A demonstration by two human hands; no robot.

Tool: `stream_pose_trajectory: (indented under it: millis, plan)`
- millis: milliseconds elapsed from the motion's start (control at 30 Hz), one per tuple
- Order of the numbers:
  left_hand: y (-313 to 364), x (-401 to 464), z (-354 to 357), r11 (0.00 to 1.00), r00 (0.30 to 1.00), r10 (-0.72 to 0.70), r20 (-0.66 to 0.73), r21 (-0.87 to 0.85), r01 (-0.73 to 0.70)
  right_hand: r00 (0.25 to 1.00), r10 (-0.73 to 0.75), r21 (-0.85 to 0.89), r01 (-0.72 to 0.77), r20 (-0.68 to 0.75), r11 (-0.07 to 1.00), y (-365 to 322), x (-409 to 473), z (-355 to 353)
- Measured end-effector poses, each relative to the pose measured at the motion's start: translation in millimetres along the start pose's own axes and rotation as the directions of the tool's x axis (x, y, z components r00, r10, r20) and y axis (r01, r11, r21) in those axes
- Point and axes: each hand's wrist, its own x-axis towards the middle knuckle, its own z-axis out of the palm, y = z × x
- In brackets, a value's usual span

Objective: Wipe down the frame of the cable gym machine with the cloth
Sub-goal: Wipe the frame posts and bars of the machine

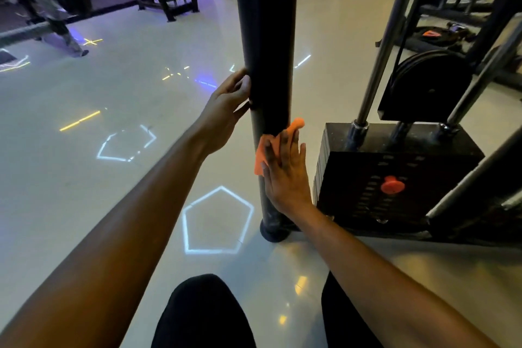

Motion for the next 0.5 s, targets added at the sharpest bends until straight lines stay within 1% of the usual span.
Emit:
stream_pose_trajectory:
  millis: [67, 167, 233, 300, 367, 433, 500]
  plan:
    - [-10, -1, 0, 1.0, 1.0, -0.01, -0.007, -0.006, 0.01, 0.999, -0.02, 0.023, 0.021, -0.033, 1.0, -1, 10, -3]
    - [-24, 1, -1, 0.999, 0.999, -0.04, 0.016, -0.009, 0.04, 0.981, -0.067, 0.041, 0.076, -0.181, 0.996, -9, 54, -16]
    - [-36, 3, 0, 0.998, 0.998, -0.055, 0.04, -0.001, 0.055, 0.963, -0.098, 0.02, 0.106, -0.249, 0.994, -6, 67, -15]
    - [-50, 6, 0, 0.998, 0.998, -0.054, 0.033, -0.02, 0.055, 0.962, -0.122, 0.022, 0.131, -0.245, 0.991, 7, 51, 0]
    - [-64, 7, -2, 0.999, 1.0, -0.018, 0.02, -0.048, 0.019, 0.971, -0.141, 0.057, 0.155, -0.195, 0.986, 22, 20, 22]
    - [-72, 7, -1, 0.999, 1.0, 0.018, 0.02, -0.051, -0.017, 0.983, -0.12, 0.065, 0.13, -0.139, 0.989, 27, -5, 38]
    - [-78, 5, 0, 0.998, 0.999, 0.046, 0.006, -0.048, -0.045, 0.985, -0.06, 0.076, 0.073, -0.16, 0.994, 18, -1, 41]
